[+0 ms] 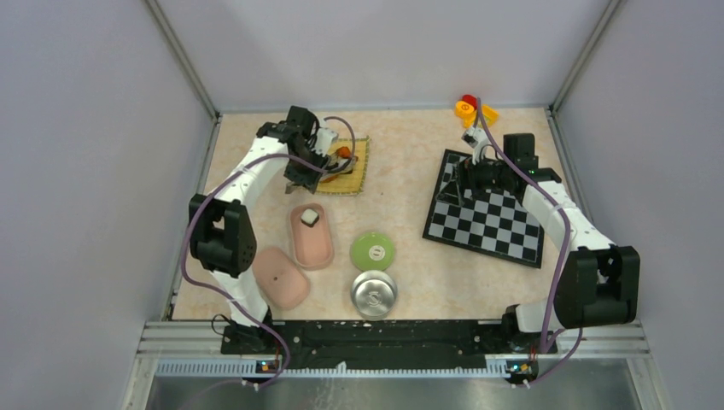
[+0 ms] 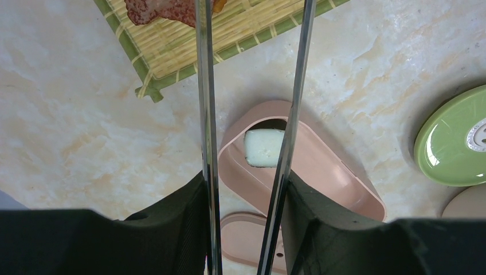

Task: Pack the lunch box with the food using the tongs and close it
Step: Pick up the fake food from the plate.

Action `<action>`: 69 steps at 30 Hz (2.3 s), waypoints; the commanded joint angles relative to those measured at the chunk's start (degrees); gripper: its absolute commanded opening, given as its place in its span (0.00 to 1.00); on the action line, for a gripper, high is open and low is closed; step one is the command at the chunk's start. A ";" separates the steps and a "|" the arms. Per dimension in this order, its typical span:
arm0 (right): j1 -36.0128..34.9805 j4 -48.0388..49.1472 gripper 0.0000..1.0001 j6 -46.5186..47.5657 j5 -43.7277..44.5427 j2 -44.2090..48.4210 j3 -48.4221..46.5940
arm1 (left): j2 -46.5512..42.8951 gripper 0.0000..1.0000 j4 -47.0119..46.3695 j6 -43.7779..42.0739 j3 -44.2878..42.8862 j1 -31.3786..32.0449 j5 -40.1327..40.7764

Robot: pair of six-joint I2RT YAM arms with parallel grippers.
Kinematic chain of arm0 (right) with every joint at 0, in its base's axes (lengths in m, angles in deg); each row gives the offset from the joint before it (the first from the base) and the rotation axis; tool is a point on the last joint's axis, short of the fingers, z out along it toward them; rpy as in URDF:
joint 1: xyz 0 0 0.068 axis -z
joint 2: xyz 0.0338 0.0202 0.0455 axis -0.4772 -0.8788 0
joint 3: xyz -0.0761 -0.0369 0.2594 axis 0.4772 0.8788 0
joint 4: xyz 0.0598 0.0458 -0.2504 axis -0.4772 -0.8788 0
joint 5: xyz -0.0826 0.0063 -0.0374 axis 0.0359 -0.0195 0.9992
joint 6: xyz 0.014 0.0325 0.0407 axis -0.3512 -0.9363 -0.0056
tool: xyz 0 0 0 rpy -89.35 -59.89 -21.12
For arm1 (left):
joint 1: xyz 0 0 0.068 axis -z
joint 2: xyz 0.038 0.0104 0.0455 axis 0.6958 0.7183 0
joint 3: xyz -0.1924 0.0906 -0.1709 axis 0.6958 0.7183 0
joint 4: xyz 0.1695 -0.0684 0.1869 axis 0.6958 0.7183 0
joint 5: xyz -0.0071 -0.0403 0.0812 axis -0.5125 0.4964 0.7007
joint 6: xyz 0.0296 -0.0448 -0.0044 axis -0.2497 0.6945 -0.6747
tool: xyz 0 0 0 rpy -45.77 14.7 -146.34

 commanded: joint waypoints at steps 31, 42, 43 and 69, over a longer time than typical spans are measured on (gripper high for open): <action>-0.06 0.56 0.85 1.34 -1.09 2.20 -0.26 | 1.55 0.49 -1.34 0.11 0.38 4.50 2.54; 0.03 0.62 0.86 1.30 -1.00 2.28 -0.28 | 2.87 0.43 -2.72 1.55 -1.24 4.52 5.46; 0.03 0.58 0.86 1.30 -1.00 2.31 -0.28 | 2.87 0.42 -3.10 1.70 -1.43 4.48 5.60; 0.37 1.11 0.85 1.12 -1.91 1.94 0.31 | -21.71 0.14 6.06 -21.60 9.32 -5.19 -7.84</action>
